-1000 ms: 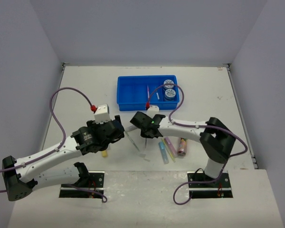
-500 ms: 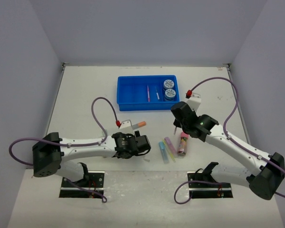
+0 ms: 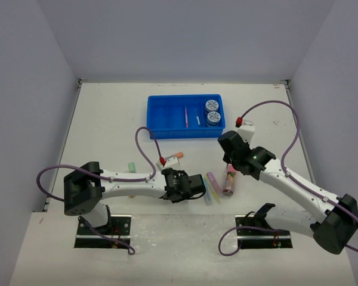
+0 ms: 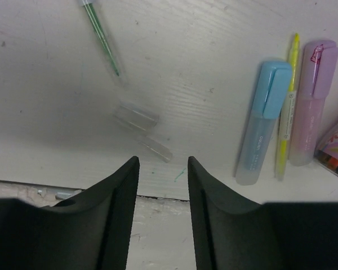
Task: Sort the stationery into containers
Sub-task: Pick up the pen from the center of the board, then close the pen cap on the pen.
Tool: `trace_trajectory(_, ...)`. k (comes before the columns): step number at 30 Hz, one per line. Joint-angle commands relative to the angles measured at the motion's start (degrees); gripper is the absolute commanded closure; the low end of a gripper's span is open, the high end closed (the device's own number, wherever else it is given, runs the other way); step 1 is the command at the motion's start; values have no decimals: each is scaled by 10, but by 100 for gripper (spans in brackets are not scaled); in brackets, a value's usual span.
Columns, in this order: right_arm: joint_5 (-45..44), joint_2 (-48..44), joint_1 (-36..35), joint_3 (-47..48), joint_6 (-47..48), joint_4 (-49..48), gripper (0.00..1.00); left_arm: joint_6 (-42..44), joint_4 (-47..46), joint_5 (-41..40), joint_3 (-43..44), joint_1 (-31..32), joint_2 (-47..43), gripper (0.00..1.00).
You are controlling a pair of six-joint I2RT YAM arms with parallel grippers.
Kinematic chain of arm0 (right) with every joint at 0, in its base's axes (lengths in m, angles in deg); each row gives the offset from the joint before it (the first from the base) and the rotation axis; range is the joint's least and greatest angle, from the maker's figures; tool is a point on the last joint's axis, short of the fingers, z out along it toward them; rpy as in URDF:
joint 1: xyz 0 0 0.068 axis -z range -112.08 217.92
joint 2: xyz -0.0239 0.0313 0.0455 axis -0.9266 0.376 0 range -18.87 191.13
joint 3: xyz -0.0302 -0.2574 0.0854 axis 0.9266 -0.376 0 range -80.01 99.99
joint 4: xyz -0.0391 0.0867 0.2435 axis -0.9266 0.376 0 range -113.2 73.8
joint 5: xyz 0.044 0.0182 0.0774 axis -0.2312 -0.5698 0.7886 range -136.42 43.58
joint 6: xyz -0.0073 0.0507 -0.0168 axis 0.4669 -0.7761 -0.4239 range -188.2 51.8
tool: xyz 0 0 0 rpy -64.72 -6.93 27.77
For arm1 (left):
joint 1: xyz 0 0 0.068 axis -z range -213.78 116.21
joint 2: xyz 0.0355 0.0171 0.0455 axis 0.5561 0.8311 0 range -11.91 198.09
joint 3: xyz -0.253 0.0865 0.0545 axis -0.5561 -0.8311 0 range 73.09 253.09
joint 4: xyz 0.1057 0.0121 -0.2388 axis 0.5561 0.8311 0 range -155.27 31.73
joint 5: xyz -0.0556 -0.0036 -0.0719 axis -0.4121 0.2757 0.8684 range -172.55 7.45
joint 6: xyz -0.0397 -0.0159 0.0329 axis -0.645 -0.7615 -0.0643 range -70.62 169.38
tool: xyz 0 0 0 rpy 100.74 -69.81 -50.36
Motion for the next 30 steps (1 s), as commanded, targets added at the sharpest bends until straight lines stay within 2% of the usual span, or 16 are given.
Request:
trace_trajectory(1, -12, -30, 3, -2, 12, -15, 100, -36, -11, 19, -2, 2, 6, 66)
trace_trajectory(22, 4, -82, 4, -30, 32, -42, 100, -22, -39, 65, -4, 1, 84, 66)
trace_trajectory(28, 4, -94, 4, -33, 33, -45, 100, -17, -50, 87, -25, 2, 76, 80)
trace_trajectory(30, 6, -95, 4, -33, 32, -47, 100, -15, -56, 93, -32, 2, 74, 82)
